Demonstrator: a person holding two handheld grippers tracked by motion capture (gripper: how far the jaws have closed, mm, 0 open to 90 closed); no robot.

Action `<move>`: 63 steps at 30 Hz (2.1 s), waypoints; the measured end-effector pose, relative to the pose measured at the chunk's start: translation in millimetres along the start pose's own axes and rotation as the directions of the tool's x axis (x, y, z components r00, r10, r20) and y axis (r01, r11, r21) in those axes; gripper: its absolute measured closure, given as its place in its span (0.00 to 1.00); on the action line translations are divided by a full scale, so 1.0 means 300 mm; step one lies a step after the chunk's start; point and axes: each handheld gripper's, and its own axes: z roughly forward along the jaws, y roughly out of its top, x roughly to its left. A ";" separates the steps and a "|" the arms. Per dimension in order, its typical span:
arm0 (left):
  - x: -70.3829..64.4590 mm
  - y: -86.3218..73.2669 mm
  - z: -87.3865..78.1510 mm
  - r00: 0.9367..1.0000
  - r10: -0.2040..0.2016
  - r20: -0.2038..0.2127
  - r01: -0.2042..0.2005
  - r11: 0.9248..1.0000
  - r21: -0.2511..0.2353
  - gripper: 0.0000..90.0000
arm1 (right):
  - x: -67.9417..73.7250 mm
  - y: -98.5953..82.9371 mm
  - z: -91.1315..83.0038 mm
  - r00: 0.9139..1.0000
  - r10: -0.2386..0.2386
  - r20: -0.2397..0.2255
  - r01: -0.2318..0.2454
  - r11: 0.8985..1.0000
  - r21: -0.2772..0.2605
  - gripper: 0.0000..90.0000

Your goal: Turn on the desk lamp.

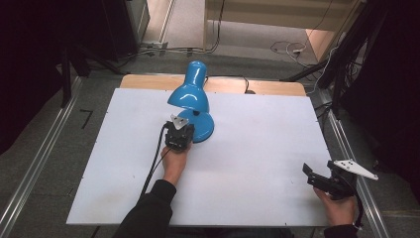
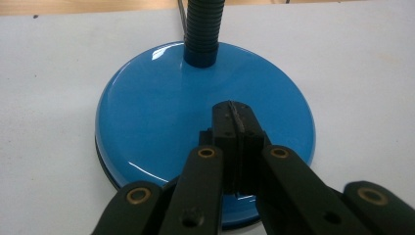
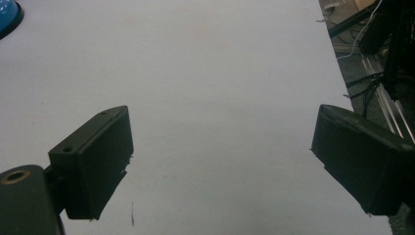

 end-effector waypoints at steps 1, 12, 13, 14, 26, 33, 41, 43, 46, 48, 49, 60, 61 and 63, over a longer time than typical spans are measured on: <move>0.000 0.000 0.000 1.000 0.000 0.000 0.000 1.000 0.000 1.00 | 0.000 0.000 0.000 1.000 -0.001 -0.001 0.001 1.000 0.000 0.08; -0.001 -0.009 -0.006 1.000 -0.017 0.015 0.017 1.000 0.000 1.00 | 0.002 0.002 0.001 1.000 -0.005 -0.003 0.005 1.000 -0.002 0.08; 0.003 -0.008 -0.006 1.000 -0.020 0.016 0.020 1.000 0.001 1.00 | 0.002 0.001 0.002 1.000 -0.003 -0.002 0.003 1.000 0.000 0.08; 0.006 -0.007 -0.006 0.999 -0.031 0.016 0.031 1.000 0.002 1.00 | 0.001 0.001 0.002 1.000 -0.003 -0.002 0.003 1.000 -0.002 0.08; 0.020 -0.005 -0.018 0.996 -0.073 0.042 0.073 0.997 0.009 1.00 | -0.001 0.001 0.000 1.000 0.004 -0.001 -0.004 1.000 -0.002 0.08; 0.015 0.004 -0.044 0.998 -0.051 0.044 0.051 0.999 0.009 0.69 | 0.000 0.001 0.001 1.000 -0.001 -0.002 0.001 1.000 -0.003 0.08; 0.023 0.022 -0.085 0.998 -0.055 0.030 0.054 0.998 0.017 0.42 | -0.001 0.001 0.005 1.000 -0.001 0.000 0.001 1.000 0.002 0.08; 0.033 0.028 -0.101 0.997 -0.064 0.037 0.064 0.998 0.019 0.39 | 0.000 0.000 0.005 1.000 0.002 0.001 -0.002 1.000 0.002 0.08; 0.032 0.030 -0.114 0.998 -0.054 0.037 0.054 0.999 0.008 0.36 | -0.002 0.001 0.007 1.000 0.005 0.000 -0.005 1.000 0.007 0.08; 0.029 0.033 -0.122 0.998 -0.045 0.039 0.045 0.999 0.001 0.36 | -0.001 0.001 0.007 1.000 0.001 0.002 -0.001 1.000 0.008 0.08; 0.028 0.034 -0.125 0.998 -0.045 0.038 0.045 0.999 0.000 0.36 | 0.000 0.001 0.006 1.000 -0.004 0.000 0.004 1.000 0.004 0.08; 0.037 0.034 -0.131 0.997 -0.056 0.049 0.056 0.998 -0.001 0.36 | -0.013 -0.002 0.016 1.000 0.027 -0.003 -0.027 0.999 0.019 0.08; 0.040 0.032 -0.132 0.998 -0.051 0.040 0.051 0.999 0.002 0.36 | -0.015 -0.003 0.017 0.999 0.042 -0.007 -0.042 0.999 0.018 0.08; 0.040 0.030 -0.131 0.998 -0.053 0.040 0.053 0.999 0.001 0.36 | -0.016 -0.001 0.019 0.999 0.043 -0.010 -0.043 0.999 0.020 0.08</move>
